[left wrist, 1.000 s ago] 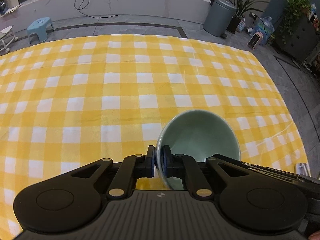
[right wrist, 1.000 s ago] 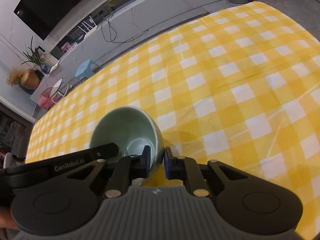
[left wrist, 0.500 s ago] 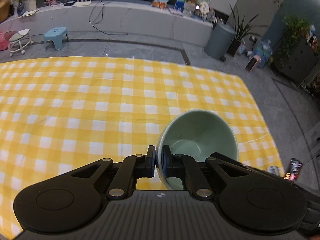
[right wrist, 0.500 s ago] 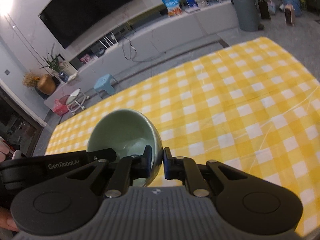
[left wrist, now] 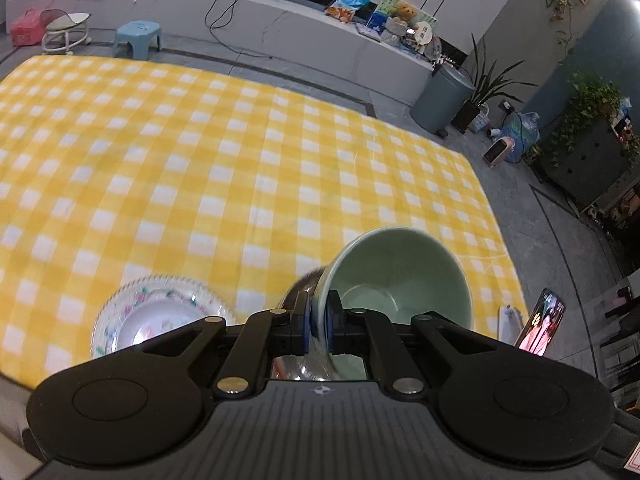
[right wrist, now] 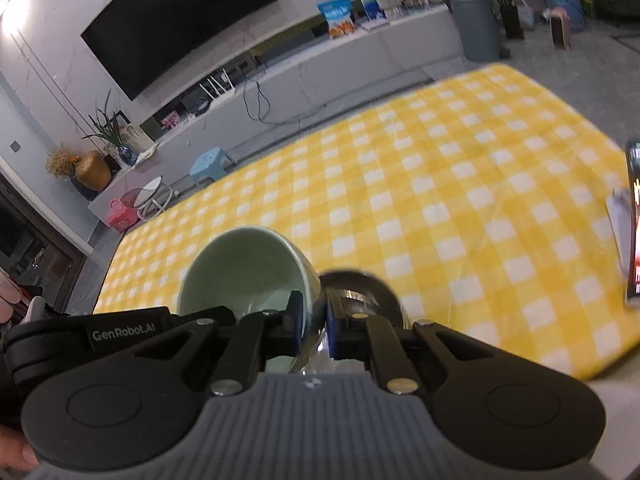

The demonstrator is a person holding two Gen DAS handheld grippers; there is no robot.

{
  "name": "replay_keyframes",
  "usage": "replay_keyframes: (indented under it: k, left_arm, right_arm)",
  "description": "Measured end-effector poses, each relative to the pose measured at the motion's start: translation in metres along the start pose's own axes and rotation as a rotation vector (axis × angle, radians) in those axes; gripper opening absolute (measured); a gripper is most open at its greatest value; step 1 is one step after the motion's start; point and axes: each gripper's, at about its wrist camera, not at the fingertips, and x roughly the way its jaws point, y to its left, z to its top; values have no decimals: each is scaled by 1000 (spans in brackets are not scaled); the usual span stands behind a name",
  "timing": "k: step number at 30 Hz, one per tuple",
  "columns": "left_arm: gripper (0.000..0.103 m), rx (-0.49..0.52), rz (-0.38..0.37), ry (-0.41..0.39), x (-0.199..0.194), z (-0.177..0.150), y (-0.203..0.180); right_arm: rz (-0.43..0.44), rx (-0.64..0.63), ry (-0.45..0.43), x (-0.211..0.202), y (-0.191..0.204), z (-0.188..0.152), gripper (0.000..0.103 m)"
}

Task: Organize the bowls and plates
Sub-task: 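Lower the pale green bowl with the left gripper into the orange bowl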

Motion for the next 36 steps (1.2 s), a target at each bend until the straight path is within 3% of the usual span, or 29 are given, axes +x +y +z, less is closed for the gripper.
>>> replay_keyframes:
  k: [18,36]
  left_arm:
    - [8,16,24,105,35,-16,0]
    - [7,163,101,145,58,-16,-15]
  right_arm:
    - [-58,43,83,31,-23,-12,8]
    - [-133,-19,85,48,-21,-13,8]
